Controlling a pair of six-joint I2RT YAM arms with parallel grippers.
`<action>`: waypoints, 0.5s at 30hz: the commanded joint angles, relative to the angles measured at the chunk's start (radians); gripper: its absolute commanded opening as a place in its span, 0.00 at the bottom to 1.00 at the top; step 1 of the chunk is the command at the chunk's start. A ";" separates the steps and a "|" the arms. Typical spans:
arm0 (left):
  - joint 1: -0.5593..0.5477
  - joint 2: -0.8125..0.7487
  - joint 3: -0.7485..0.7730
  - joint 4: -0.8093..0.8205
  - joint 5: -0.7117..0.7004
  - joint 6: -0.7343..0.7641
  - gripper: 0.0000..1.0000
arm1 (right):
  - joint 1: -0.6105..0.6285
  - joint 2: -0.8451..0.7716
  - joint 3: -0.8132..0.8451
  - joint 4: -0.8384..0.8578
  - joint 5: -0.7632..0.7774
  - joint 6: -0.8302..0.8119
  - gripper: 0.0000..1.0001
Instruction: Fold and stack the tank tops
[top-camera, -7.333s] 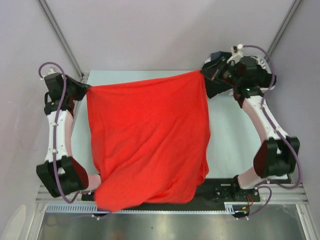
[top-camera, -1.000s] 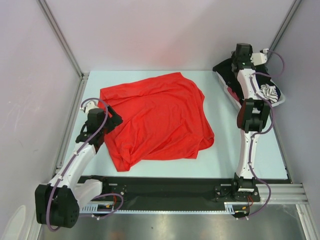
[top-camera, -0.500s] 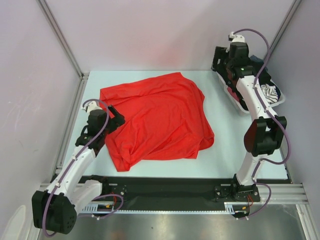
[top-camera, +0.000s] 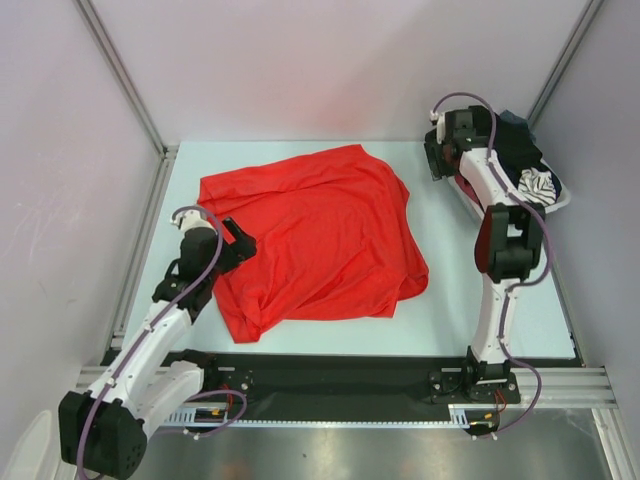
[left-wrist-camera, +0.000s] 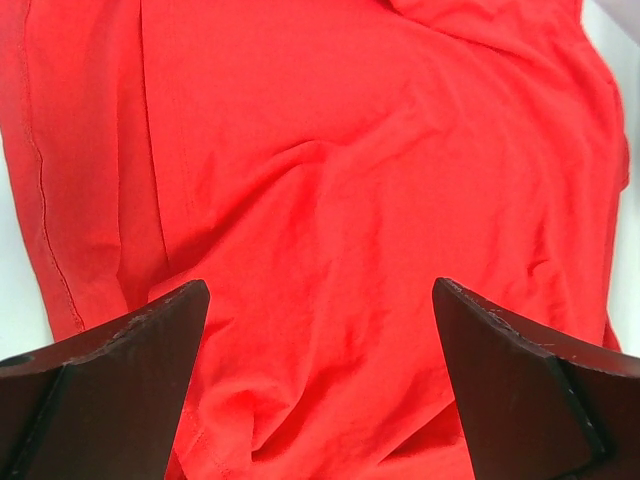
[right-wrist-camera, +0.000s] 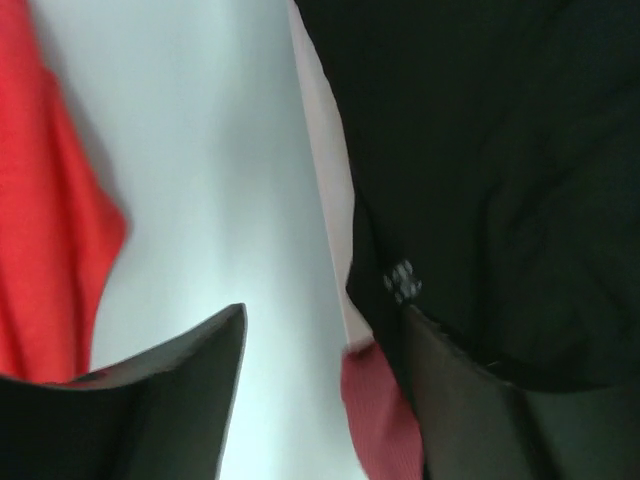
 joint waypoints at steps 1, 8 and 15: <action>-0.009 0.020 -0.006 0.038 0.007 0.009 1.00 | -0.019 0.122 0.150 -0.111 0.033 -0.054 0.67; -0.009 0.047 -0.005 0.050 0.003 0.014 1.00 | -0.042 0.241 0.273 -0.116 0.007 0.079 0.16; -0.012 0.035 0.001 0.045 -0.021 0.023 1.00 | -0.063 0.333 0.444 -0.119 0.032 0.230 0.00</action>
